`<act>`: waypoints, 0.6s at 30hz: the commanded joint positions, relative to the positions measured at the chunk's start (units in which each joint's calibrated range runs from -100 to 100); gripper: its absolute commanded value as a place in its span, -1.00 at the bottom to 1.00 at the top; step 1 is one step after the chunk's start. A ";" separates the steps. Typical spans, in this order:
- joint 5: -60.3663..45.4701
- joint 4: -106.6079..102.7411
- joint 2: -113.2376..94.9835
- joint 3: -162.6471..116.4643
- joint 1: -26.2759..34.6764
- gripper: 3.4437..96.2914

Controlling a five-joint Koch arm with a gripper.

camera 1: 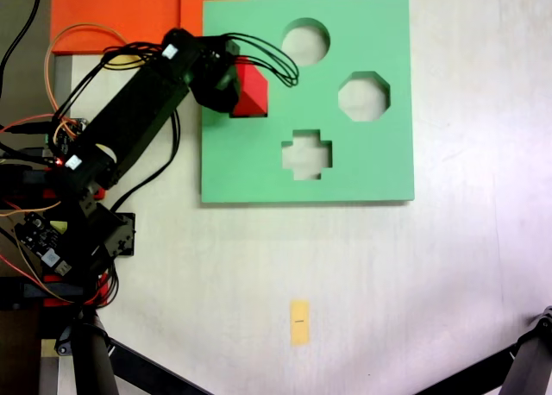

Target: Put the square block into the corresponding hole

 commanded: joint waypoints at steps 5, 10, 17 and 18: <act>0.39 -1.59 -4.81 -1.67 0.34 -0.67; 0.39 -1.69 -8.58 -3.77 0.34 -0.67; 0.34 -1.59 -11.10 -5.66 0.34 -0.67; 0.39 -1.59 -11.10 -5.76 0.34 -0.67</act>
